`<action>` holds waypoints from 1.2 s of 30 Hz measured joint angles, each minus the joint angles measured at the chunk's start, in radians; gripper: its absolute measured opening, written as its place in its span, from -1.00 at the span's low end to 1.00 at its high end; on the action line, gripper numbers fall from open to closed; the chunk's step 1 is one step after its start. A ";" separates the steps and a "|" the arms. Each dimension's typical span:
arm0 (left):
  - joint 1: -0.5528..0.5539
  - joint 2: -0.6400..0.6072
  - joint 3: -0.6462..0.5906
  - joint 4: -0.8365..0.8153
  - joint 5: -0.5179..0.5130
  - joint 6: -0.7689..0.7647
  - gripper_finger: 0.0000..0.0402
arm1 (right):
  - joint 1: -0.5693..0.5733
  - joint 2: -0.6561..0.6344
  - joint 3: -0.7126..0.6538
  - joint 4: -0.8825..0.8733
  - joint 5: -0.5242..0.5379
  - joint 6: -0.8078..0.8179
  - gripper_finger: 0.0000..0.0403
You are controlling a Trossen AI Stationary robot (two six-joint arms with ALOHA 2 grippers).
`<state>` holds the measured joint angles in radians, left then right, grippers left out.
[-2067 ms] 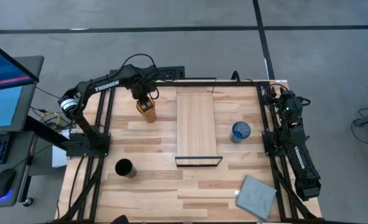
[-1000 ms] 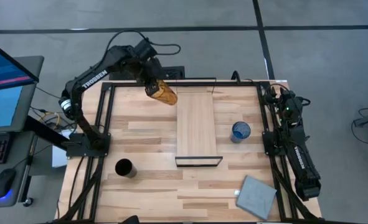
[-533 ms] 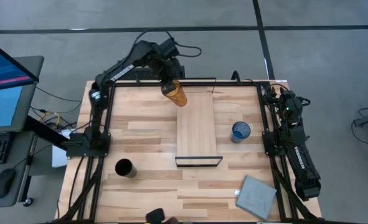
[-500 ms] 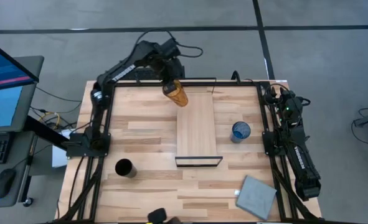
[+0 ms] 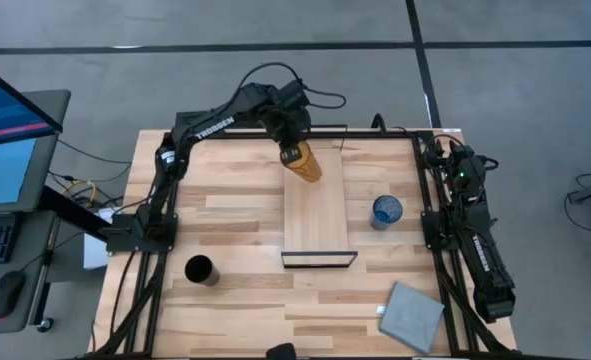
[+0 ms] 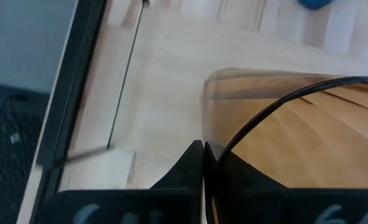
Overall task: Stack small to large cups/mugs on shelf
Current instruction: Put the brown cup on the shelf
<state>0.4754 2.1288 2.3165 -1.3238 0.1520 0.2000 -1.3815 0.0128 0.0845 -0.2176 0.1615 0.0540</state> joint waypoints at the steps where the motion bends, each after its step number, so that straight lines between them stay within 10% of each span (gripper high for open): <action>1: -0.003 0.000 0.000 0.007 0.000 -0.002 -1.00 | 0.000 0.000 0.000 0.000 0.000 0.000 0.06; 36: 0.000 0.083 -0.010 0.064 -0.056 -0.029 -0.96 | 0.000 0.000 0.000 -0.002 -0.001 -0.001 0.06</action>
<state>0.4757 2.2120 2.3068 -1.2596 0.0958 0.1708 -1.3811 0.0128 0.0845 -0.2195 0.1608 0.0532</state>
